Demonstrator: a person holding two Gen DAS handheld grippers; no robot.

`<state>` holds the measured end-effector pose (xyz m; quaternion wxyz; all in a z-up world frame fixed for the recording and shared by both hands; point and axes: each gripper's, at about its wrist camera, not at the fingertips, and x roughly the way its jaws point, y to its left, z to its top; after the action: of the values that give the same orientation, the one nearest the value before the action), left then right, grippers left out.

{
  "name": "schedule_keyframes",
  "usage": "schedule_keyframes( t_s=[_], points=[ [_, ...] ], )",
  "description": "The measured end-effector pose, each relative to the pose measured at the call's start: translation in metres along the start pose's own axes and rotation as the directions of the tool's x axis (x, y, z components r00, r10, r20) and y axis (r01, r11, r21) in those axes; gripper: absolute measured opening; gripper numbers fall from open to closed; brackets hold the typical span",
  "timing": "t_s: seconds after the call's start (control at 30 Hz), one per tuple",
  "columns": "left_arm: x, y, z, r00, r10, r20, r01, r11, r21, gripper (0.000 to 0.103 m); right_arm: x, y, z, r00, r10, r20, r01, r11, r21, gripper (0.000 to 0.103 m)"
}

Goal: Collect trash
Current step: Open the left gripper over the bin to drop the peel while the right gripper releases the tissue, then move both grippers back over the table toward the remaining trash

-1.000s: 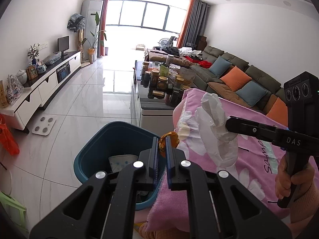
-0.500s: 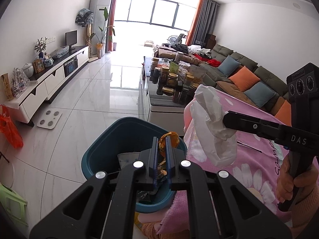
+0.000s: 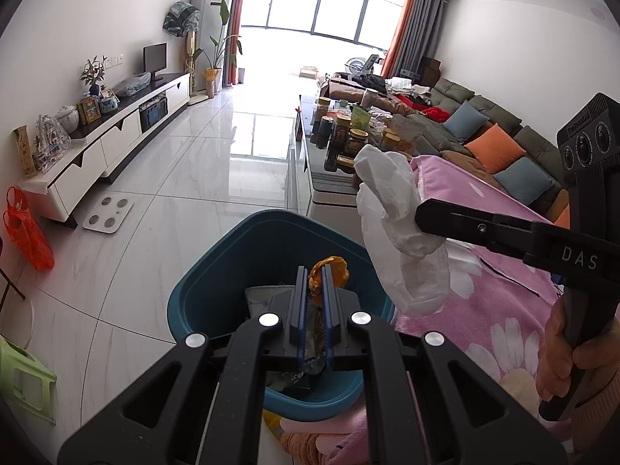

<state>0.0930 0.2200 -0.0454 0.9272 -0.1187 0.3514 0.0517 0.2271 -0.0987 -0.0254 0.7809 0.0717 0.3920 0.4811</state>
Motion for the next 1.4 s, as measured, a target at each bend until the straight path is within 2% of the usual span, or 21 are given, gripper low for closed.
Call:
schedule_keyframes(
  t_s=[0.2, 0.47, 0.6, 0.67, 0.8, 1.0, 1.17, 1.27, 1.4],
  points=[
    [0.026, 0.006, -0.001, 0.999, 0.015, -0.041, -0.016, 1.0, -0.025, 0.007, 0.027, 0.002, -0.001, 0.999, -0.026, -0.046, 0.026, 1.0, 0.015, 0.01],
    [0.071, 0.019, -0.002, 0.995, -0.03, -0.099, 0.021, 0.996, -0.087, 0.01, 0.047, -0.004, -0.006, 0.989, -0.084, -0.117, 0.089, 0.995, 0.034, 0.019],
    [0.084, 0.02, -0.002, 0.994, -0.034, -0.103, 0.024, 0.995, -0.101, 0.025, 0.045, -0.008, -0.009, 0.987, -0.099, -0.127, 0.105, 0.994, 0.038, 0.024],
    [0.086, 0.022, -0.002, 0.995, -0.035, -0.097, 0.024, 0.994, -0.106, 0.027, 0.042, -0.01, -0.009, 0.986, -0.107, -0.127, 0.113, 0.993, 0.043, 0.028],
    [0.08, 0.022, -0.001, 0.996, -0.034, -0.078, 0.026, 0.994, -0.102, 0.031, 0.031, -0.014, -0.01, 0.989, -0.097, -0.111, 0.103, 0.993, 0.049, 0.028],
    [0.038, -0.003, -0.007, 0.998, -0.061, 0.0, 0.061, 0.997, -0.037, 0.049, -0.018, -0.011, -0.02, 0.995, -0.075, -0.06, 0.076, 0.997, 0.016, 0.032],
    [0.01, -0.054, -0.013, 0.986, -0.162, 0.036, 0.159, 0.985, 0.071, 0.057, -0.086, -0.015, -0.04, 0.991, -0.131, 0.021, 0.132, 0.991, -0.028, 0.038],
    [0.004, -0.097, -0.02, 0.97, -0.244, 0.022, 0.238, 0.959, 0.152, 0.059, -0.129, -0.031, -0.055, 0.98, -0.192, 0.061, 0.192, 0.981, -0.005, 0.039],
    [0.002, -0.159, -0.031, 0.931, -0.363, -0.03, 0.359, 0.901, 0.245, 0.06, -0.185, -0.059, -0.076, 0.949, -0.295, 0.108, 0.289, 0.955, 0.07, 0.039]
  ],
)
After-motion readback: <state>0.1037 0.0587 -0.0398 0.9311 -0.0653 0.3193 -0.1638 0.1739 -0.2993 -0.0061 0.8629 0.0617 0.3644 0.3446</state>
